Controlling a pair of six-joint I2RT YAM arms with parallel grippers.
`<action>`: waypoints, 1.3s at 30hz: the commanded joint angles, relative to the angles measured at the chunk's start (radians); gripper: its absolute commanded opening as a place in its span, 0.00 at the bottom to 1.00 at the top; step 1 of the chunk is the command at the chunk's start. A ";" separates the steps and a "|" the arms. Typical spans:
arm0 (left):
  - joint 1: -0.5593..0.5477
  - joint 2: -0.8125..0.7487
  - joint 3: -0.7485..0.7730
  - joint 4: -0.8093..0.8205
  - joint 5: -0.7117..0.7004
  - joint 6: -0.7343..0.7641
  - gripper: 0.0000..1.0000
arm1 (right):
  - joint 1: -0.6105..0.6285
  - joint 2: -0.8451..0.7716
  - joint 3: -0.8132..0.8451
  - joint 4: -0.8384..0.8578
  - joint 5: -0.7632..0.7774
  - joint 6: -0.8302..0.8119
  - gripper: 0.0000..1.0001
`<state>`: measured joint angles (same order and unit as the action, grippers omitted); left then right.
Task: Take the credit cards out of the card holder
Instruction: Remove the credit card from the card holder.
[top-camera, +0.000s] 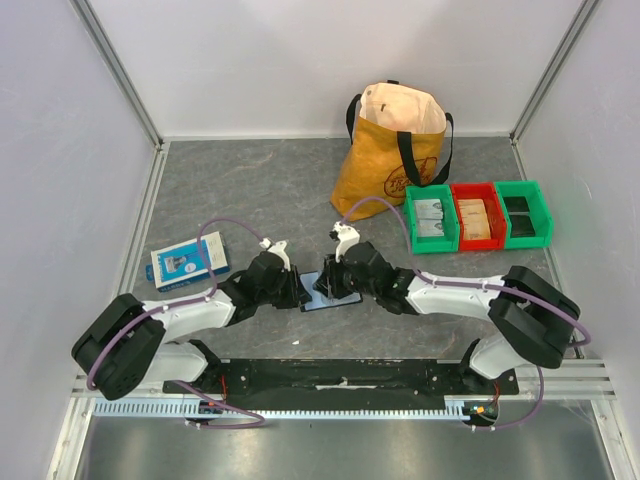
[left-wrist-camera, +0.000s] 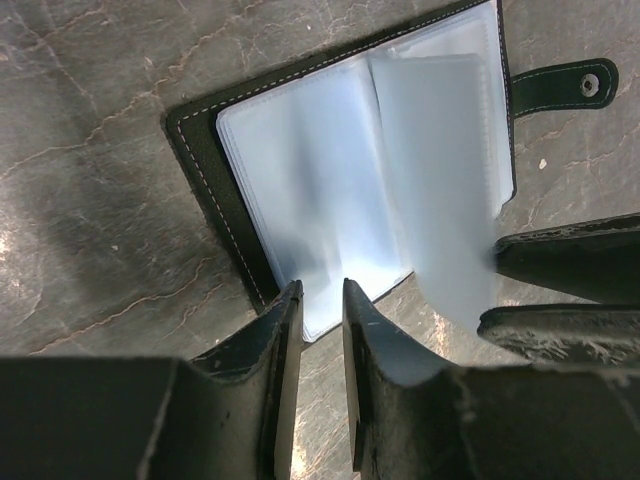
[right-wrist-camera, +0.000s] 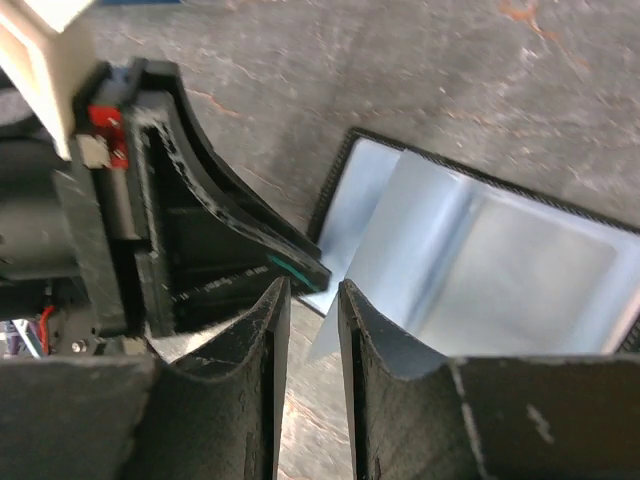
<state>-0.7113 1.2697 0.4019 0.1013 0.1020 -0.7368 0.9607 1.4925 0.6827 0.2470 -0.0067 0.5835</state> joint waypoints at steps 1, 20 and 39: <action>-0.008 -0.041 -0.035 -0.034 -0.031 -0.022 0.30 | 0.015 0.054 0.069 0.052 -0.079 -0.013 0.33; -0.008 -0.325 0.067 -0.204 -0.127 -0.030 0.51 | -0.019 -0.077 0.028 -0.272 0.264 -0.067 0.49; -0.007 0.080 0.068 -0.072 -0.044 0.014 0.34 | -0.033 0.046 0.015 -0.222 0.209 -0.042 0.50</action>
<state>-0.7147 1.3239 0.5007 -0.0322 0.0406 -0.7422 0.9310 1.5246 0.7071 -0.0078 0.2142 0.5285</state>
